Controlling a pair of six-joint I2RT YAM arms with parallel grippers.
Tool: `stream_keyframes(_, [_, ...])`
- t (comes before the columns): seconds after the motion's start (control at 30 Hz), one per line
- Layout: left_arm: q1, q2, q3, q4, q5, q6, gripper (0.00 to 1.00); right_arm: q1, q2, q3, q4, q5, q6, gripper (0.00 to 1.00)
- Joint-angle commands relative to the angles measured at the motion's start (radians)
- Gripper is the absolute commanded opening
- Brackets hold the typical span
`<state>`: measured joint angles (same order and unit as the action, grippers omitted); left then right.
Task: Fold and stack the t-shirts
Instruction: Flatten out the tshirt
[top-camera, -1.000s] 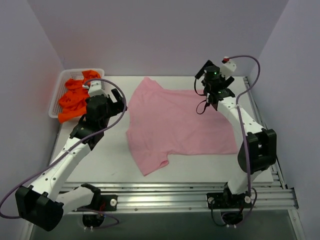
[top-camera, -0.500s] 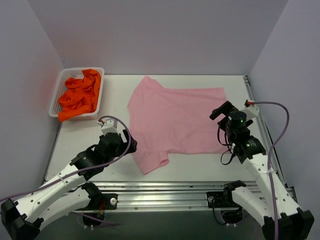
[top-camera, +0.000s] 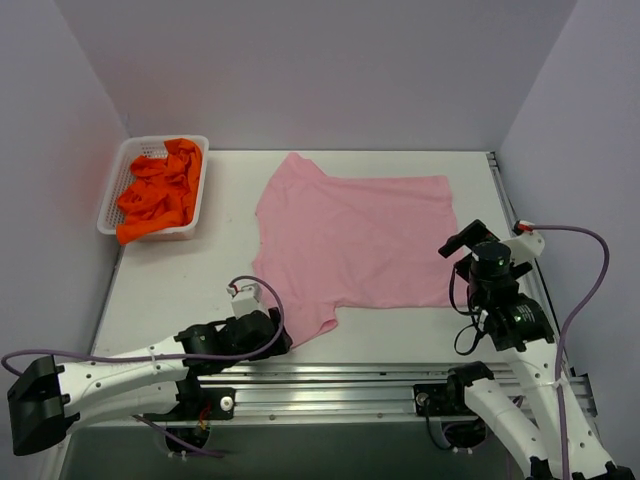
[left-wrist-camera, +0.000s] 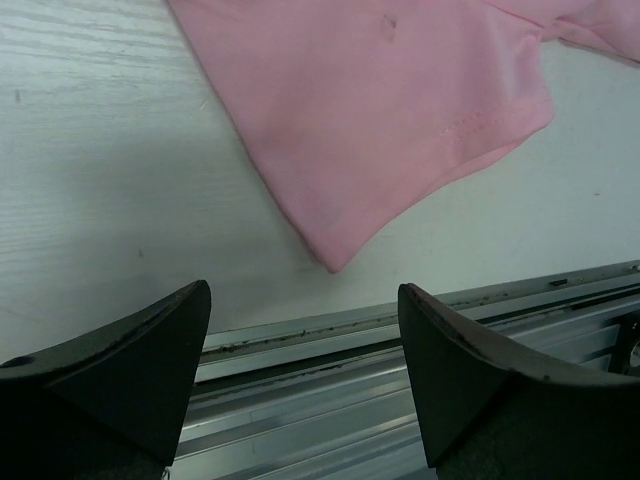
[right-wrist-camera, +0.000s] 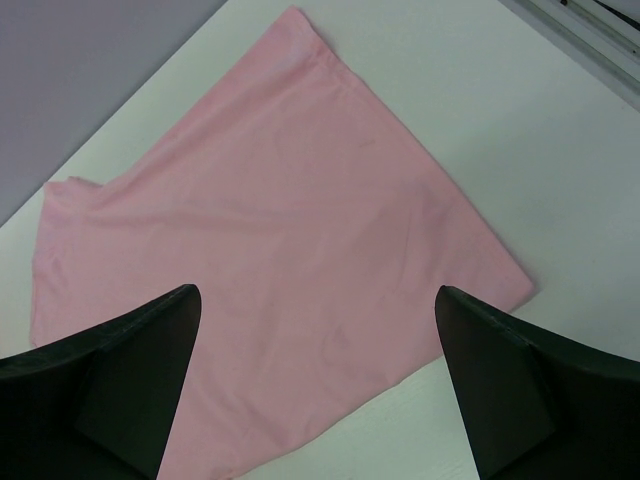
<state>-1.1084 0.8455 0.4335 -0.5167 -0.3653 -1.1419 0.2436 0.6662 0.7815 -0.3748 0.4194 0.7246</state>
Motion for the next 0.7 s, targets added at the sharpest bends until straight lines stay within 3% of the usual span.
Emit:
stream_keyframes(0.0, [-0.018, 0.056, -0.006, 0.161, -0.02, -0.067, 0.84, 0.0, 0.044, -0.016, -0.004, 0.044, 0.019, 0.99])
stream_keyframes(0.17, [-0.018, 0.165, 0.014, 0.233, -0.017, -0.067, 0.84, 0.0, 0.075, -0.005, -0.015, 0.065, 0.025, 0.99])
stream_keyframes(0.4, [-0.018, 0.303, 0.024, 0.334, 0.022, -0.064, 0.75, 0.0, 0.082, 0.01, -0.039, 0.084, 0.036, 0.99])
stream_keyframes(0.5, [-0.019, 0.339, 0.01, 0.385, 0.026, -0.062, 0.62, 0.0, 0.102, 0.01, -0.059, 0.065, 0.05, 0.99])
stream_keyframes(0.53, [-0.019, 0.343, 0.004, 0.394, 0.025, -0.064, 0.51, 0.0, 0.11, 0.001, -0.053, 0.046, 0.053, 0.99])
stream_keyframes(0.67, [-0.016, 0.345, 0.007, 0.403, -0.001, -0.049, 0.29, 0.0, 0.199, -0.057, -0.015, -0.115, 0.038, 1.0])
